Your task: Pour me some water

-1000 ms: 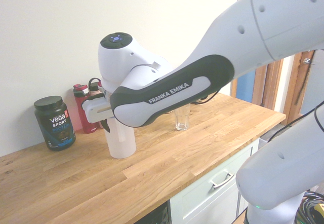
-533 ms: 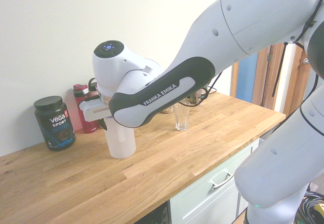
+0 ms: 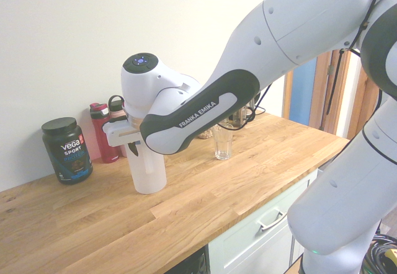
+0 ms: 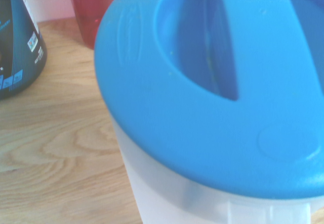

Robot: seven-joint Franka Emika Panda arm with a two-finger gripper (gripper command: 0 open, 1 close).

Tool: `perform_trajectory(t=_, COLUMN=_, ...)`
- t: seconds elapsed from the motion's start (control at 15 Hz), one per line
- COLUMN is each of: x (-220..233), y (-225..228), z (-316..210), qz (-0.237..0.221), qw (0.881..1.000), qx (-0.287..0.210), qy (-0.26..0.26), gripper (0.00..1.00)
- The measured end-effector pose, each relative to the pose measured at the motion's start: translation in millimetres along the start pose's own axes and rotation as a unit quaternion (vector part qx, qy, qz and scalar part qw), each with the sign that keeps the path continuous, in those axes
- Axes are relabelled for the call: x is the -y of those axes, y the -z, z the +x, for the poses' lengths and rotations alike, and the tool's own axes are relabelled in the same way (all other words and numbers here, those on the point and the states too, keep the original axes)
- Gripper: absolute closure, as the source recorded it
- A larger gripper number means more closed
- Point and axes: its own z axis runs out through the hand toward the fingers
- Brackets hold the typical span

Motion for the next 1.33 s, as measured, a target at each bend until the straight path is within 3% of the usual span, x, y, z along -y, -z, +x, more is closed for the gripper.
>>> perform_trajectory(t=0.93, x=-2.7, y=-6.6, z=12.3, qz=-0.005, qw=1.000, qx=0.007, qy=0.002, gripper=1.00)
perform_trajectory(t=1.33, x=-22.6, y=32.3, z=27.7, qz=-0.001, qw=0.997, qx=0.040, qy=0.065, gripper=1.00)
